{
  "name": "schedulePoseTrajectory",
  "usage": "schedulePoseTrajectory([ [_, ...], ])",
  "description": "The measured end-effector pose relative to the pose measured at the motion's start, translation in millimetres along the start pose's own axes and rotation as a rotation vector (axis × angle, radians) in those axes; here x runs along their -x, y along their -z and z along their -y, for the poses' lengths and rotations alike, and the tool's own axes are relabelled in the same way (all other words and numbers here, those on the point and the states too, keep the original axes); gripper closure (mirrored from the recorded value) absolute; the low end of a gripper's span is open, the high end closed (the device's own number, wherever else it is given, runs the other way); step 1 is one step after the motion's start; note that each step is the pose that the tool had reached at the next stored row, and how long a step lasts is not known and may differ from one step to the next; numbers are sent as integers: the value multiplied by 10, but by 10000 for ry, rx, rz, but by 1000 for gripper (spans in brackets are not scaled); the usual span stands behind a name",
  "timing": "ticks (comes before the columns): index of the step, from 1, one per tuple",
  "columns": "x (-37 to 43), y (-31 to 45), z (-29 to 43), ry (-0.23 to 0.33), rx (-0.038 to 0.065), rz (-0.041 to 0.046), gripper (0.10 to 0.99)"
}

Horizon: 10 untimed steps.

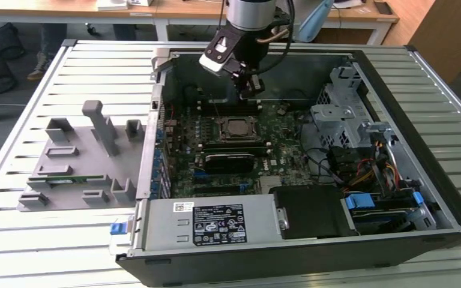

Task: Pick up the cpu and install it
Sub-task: 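Install the first cpu locking lever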

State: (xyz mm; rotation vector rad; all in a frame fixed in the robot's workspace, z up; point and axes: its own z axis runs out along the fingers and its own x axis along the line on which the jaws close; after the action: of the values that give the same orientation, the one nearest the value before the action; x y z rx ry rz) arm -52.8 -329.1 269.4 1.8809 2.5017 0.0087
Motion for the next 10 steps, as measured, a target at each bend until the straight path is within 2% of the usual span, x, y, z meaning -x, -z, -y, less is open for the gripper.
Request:
schedulePoseTrajectory([
  [10,0,-2,0,1800,12,-22,929],
])
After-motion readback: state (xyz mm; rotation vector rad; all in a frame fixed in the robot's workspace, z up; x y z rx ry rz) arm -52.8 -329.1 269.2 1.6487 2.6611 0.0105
